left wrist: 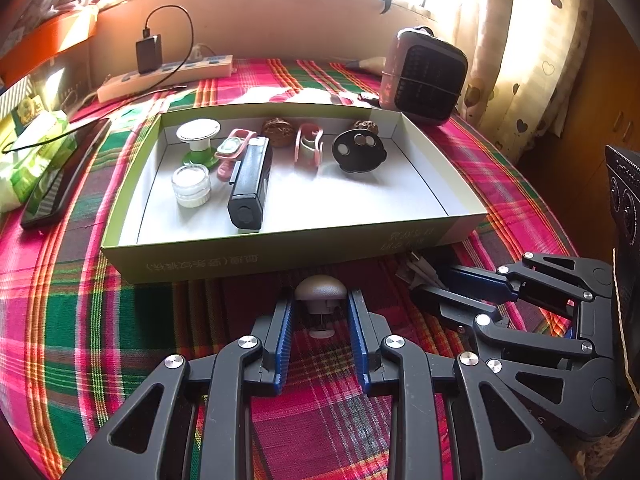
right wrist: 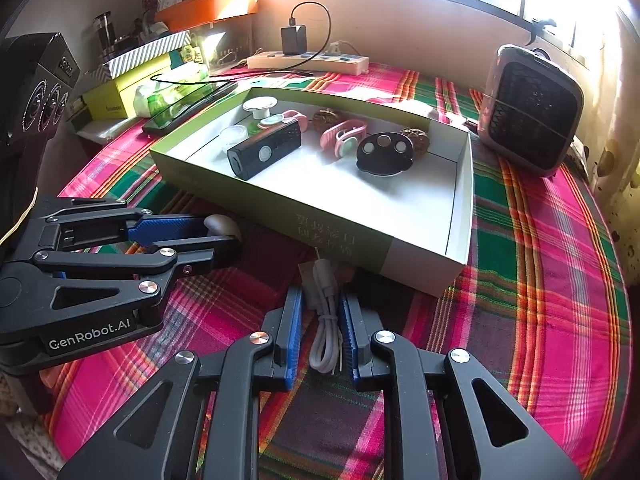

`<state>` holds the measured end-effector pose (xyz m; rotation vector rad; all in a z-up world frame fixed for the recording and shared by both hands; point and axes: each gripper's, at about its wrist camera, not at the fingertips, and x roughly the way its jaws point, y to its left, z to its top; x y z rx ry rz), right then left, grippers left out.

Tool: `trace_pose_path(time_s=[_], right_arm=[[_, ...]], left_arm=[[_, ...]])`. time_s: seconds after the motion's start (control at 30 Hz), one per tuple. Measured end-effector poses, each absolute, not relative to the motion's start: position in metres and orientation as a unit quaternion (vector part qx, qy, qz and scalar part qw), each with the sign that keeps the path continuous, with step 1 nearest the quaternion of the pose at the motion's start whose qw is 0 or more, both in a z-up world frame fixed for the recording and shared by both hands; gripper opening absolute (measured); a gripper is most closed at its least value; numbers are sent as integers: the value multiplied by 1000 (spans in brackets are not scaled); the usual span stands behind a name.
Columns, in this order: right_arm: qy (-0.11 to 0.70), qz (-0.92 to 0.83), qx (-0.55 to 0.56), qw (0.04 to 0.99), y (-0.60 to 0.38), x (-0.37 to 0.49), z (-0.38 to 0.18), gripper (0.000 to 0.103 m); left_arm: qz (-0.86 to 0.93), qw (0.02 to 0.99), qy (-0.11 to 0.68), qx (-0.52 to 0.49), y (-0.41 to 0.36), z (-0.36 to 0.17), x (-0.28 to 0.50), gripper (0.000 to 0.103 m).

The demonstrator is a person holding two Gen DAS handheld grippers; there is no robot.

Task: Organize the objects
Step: 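Carry white knob into the box with left tool while right tool carries the cable in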

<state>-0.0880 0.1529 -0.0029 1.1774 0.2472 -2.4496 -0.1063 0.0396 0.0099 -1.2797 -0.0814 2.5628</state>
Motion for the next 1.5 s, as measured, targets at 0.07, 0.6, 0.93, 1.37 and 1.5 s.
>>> trace_pose_path(time_s=[0.07, 0.6, 0.93, 1.37, 1.5], right_arm=[[86, -879, 422, 206, 153, -87, -2, 19], [67, -882, 418, 207, 154, -82, 2, 19], [61, -888, 404, 209, 154, -79, 16, 19], [53, -897, 390, 199, 159, -83, 30, 19], [50, -901, 385, 192, 161, -89, 36, 19]], left_arm=[[886, 138, -28, -442, 39, 10, -106, 24], [888, 135, -26, -439, 38, 14, -104, 24], [893, 137, -22, -427, 42, 27, -102, 24], [900, 133, -19, -415, 41, 41, -106, 24], [902, 131, -15, -411, 41, 45, -112, 24]])
